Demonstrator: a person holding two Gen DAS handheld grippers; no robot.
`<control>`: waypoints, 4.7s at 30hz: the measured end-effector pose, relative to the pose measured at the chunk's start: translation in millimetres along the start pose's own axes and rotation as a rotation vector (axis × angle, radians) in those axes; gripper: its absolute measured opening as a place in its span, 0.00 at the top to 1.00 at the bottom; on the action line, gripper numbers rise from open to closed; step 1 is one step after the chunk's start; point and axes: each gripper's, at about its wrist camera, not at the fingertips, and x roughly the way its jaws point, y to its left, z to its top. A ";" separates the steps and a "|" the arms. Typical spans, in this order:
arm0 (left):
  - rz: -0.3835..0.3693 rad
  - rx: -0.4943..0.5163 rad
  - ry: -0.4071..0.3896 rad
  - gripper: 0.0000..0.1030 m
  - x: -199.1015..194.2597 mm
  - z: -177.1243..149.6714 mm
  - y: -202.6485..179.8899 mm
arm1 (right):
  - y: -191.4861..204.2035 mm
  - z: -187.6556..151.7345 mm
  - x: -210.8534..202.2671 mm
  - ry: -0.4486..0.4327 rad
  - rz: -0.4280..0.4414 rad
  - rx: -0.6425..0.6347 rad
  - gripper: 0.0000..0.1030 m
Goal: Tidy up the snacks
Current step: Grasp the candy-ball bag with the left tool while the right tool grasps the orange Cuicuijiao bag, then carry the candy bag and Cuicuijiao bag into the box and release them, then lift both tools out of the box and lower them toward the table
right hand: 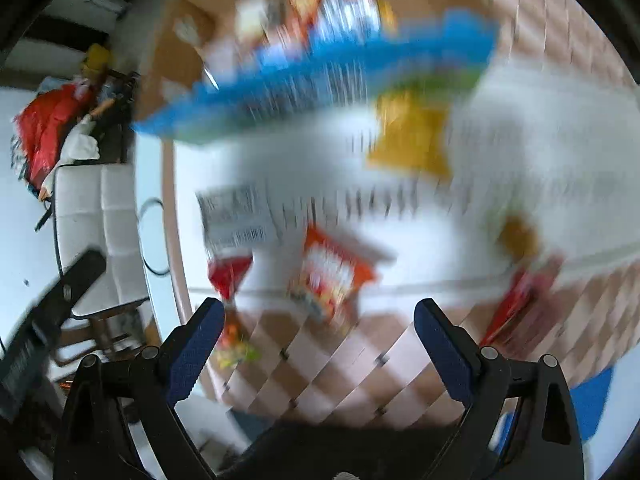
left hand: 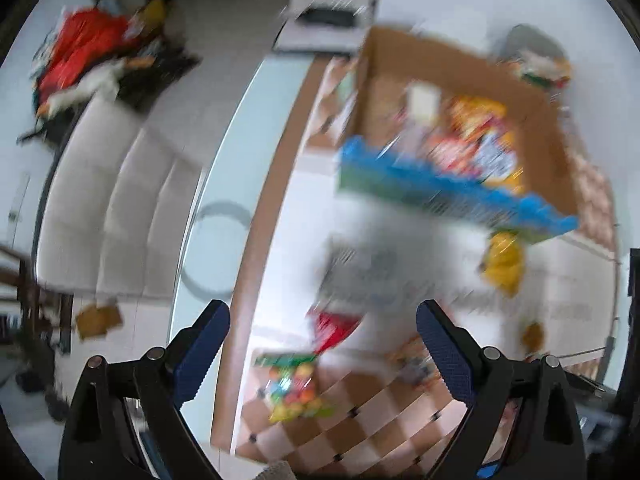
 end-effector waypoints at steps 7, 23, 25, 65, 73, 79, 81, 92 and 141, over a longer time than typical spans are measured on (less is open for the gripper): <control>0.085 -0.128 0.128 0.07 52.1 -45.5 47.9 | -17.4 -1.8 85.7 0.156 0.050 0.263 0.07; -0.015 -0.228 0.353 0.07 126.0 -78.8 71.5 | 17.5 2.0 127.8 0.250 -0.189 -0.054 0.43; -0.025 -0.217 0.364 0.07 131.0 -79.7 68.3 | 20.5 -4.3 127.6 0.256 -0.245 -0.148 0.43; -0.026 -0.079 0.299 0.52 112.7 -86.4 7.9 | -27.5 -26.2 85.2 0.136 -0.160 -0.064 0.49; -0.139 -0.001 0.170 0.52 28.4 -45.0 -22.9 | -24.2 -25.6 2.5 0.044 -0.070 -0.139 0.49; -0.209 0.070 0.021 0.52 -27.8 21.5 -49.1 | -15.6 15.7 -83.0 -0.101 -0.004 -0.146 0.49; -0.210 0.102 -0.027 0.52 -40.3 49.3 -58.6 | -11.6 33.3 -104.6 -0.145 0.002 -0.144 0.49; -0.140 0.205 -0.012 0.52 0.1 198.2 -106.2 | -6.4 199.3 -132.0 -0.200 -0.112 -0.130 0.49; -0.113 0.225 -0.005 0.20 57.6 237.9 -125.2 | 14.3 261.8 -52.9 -0.229 -0.256 -0.117 0.09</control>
